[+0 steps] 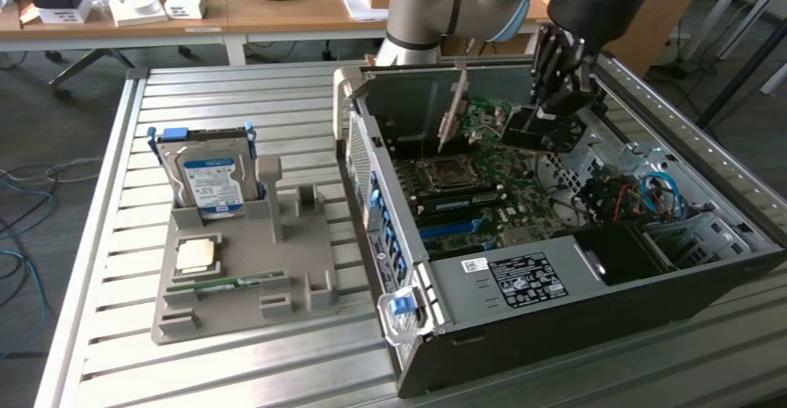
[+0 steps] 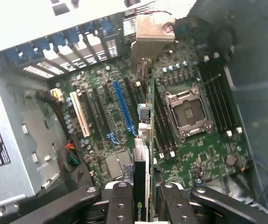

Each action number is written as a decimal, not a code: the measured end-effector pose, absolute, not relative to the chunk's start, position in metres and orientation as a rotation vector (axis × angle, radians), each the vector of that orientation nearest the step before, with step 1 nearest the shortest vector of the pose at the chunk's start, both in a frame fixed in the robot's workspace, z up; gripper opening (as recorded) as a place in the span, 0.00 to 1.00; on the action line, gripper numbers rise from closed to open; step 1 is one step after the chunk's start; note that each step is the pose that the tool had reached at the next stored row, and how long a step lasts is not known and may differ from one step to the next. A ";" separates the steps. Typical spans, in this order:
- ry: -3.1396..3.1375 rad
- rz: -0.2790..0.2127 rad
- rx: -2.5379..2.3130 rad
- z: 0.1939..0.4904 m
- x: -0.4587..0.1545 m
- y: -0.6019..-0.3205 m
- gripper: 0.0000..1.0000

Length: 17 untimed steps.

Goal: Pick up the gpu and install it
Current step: 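Insert the gpu into the slot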

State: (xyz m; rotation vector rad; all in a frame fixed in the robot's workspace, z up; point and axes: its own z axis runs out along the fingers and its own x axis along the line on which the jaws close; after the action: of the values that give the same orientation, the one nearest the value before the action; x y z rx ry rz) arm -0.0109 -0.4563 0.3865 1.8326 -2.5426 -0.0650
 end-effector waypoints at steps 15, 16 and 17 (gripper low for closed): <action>-2.290 -0.063 2.133 0.385 -0.011 -0.456 0.26; -2.281 -0.063 2.142 0.385 -0.011 -0.456 0.26; -2.276 -0.063 2.147 0.385 -0.011 -0.456 0.26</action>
State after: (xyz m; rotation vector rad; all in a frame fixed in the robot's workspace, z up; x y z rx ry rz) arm -0.0108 -0.4564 0.3854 2.1467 -2.2762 -0.0629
